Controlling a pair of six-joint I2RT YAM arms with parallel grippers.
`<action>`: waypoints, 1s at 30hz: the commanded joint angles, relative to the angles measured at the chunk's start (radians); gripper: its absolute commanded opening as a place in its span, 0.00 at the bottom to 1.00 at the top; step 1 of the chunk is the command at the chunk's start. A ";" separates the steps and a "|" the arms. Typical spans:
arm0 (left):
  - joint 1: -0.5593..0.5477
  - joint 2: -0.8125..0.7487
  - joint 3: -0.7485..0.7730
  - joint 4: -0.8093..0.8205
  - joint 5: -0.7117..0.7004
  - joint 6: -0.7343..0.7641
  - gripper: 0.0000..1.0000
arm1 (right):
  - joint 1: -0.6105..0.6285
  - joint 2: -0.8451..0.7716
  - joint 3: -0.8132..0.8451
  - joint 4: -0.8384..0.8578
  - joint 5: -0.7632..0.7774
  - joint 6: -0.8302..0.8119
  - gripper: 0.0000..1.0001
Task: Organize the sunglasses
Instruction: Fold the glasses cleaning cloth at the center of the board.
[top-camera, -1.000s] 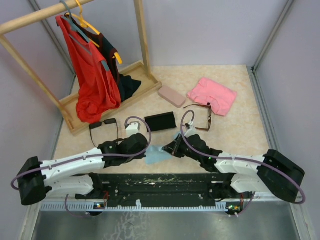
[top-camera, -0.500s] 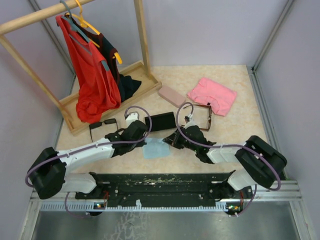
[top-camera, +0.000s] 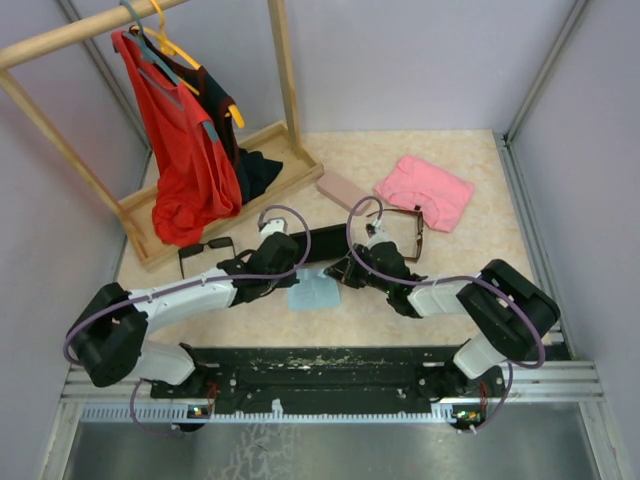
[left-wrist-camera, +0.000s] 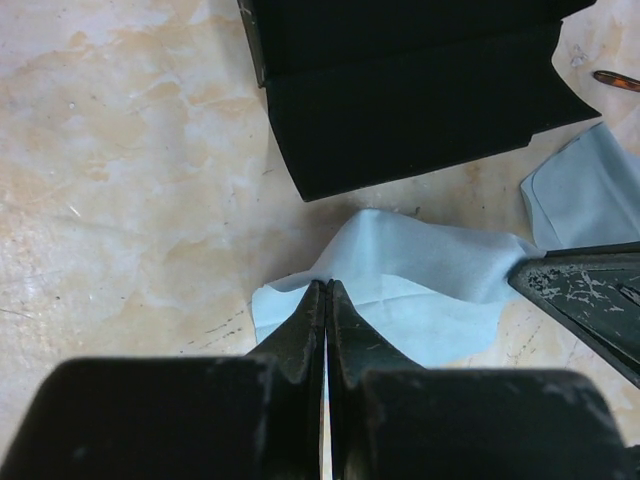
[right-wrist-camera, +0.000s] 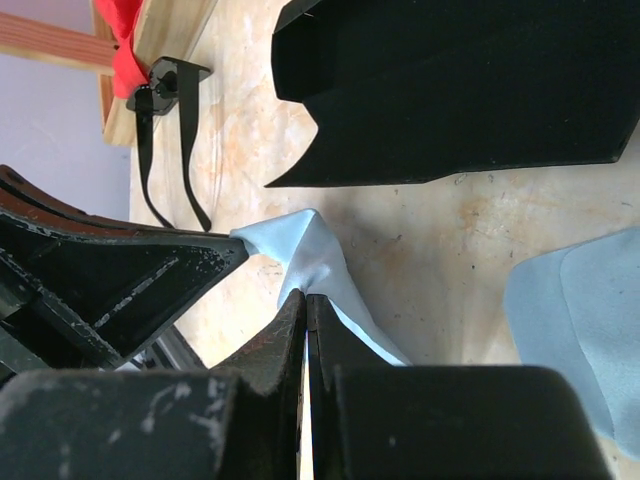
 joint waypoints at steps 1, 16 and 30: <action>0.007 -0.014 -0.004 0.024 0.044 -0.002 0.01 | -0.011 -0.027 -0.007 0.037 -0.002 -0.047 0.00; 0.008 -0.058 -0.082 0.016 0.063 -0.055 0.01 | -0.011 -0.109 -0.097 0.012 -0.042 -0.031 0.00; 0.006 -0.107 -0.128 0.011 0.117 -0.050 0.01 | -0.011 -0.119 -0.094 -0.081 -0.097 -0.064 0.00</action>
